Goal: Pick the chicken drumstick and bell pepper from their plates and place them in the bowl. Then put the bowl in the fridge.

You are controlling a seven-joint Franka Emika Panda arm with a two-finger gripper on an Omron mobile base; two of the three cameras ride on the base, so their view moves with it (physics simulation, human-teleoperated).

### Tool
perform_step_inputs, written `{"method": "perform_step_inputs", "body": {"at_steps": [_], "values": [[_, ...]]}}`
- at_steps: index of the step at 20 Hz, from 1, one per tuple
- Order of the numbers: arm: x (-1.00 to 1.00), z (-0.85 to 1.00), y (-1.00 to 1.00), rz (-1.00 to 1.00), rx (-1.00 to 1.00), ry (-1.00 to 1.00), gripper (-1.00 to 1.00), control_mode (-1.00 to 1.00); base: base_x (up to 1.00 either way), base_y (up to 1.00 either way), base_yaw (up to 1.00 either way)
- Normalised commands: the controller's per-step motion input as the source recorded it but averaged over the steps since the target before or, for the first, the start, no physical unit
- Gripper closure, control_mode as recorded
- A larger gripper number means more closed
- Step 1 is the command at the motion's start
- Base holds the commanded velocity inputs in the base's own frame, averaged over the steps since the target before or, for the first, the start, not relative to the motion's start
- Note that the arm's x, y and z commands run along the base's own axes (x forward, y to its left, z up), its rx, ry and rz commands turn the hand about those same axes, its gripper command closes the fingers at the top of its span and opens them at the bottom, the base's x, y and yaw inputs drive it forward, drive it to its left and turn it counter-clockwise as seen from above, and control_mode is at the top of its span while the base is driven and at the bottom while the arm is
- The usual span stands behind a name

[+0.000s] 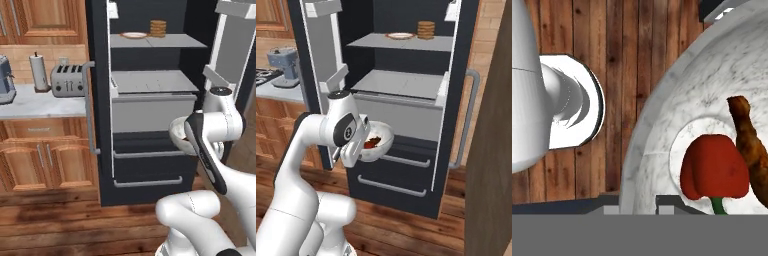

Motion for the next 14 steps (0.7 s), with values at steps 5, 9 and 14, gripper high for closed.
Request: {"method": "perform_step_inputs", "body": {"at_steps": [5,9,14], "values": [[0.0,0.0,0.0,0.0,0.0,0.0,1.0,1.0,0.46,-0.13,0.1],[0.0,0.0,0.0,0.0,0.0,0.0,1.0,1.0,0.58,-0.25,-0.04],[0.0,0.0,0.0,0.0,0.0,0.0,1.0,1.0,0.45,0.02,-0.04]]}}
